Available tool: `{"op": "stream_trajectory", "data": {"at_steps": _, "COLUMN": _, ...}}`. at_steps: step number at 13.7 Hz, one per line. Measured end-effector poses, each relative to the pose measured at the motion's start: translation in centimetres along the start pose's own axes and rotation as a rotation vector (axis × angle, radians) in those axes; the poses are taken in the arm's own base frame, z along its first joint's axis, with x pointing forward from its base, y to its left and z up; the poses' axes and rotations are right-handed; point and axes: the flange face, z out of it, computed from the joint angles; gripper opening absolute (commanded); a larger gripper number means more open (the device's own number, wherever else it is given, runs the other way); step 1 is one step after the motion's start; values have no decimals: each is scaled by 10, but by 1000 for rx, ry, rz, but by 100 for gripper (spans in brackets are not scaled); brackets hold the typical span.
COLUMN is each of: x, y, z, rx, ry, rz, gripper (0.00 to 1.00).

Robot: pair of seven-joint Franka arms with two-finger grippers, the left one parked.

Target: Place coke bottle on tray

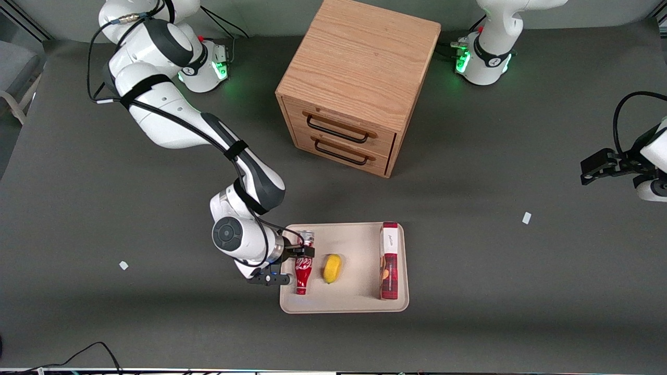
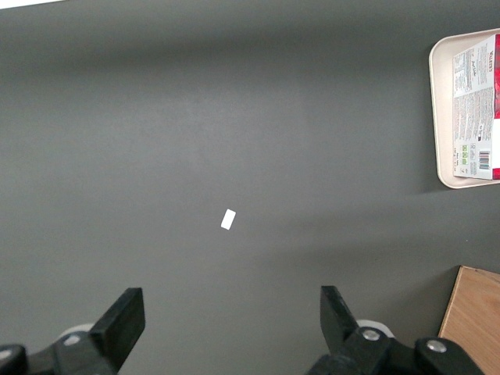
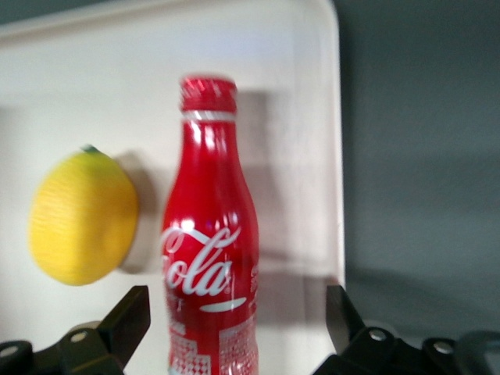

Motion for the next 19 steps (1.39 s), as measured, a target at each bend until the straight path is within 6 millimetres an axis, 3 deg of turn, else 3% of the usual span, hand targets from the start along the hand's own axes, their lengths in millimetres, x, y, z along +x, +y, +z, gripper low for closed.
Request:
{"op": "stream_trajectory", "data": {"at_steps": 2, "x": 5, "y": -7, "z": -61, "rx": -34, "ry": 9, "rz": -15, "gripper": 100}}
{"op": "stream_trajectory", "data": {"at_steps": 5, "x": -8, "y": -4, "z": -200, "rx": -128, "ry": -15, "rz": -9, "gripper": 100}}
{"op": "stream_trajectory", "data": {"at_steps": 8, "x": -40, "y": 33, "z": -332, "rx": -238, "ry": -27, "rz": 57, "gripper": 100}}
{"op": "stream_trajectory", "data": {"at_steps": 10, "x": -64, "y": 66, "z": -399, "rx": -304, "ry": -34, "rz": 122, "gripper": 100}}
{"op": "stream_trajectory", "data": {"at_steps": 14, "x": -130, "y": 97, "z": -480, "rx": -344, "ry": -114, "rz": 178, "gripper": 100}}
{"op": "stream_trajectory", "data": {"at_steps": 17, "x": -165, "y": 143, "z": -499, "rx": -258, "ry": -97, "rz": 266, "gripper": 100}}
{"op": "stream_trajectory", "data": {"at_steps": 19, "x": -192, "y": 168, "z": -489, "rx": -236, "ry": -70, "rz": 298, "gripper": 100}}
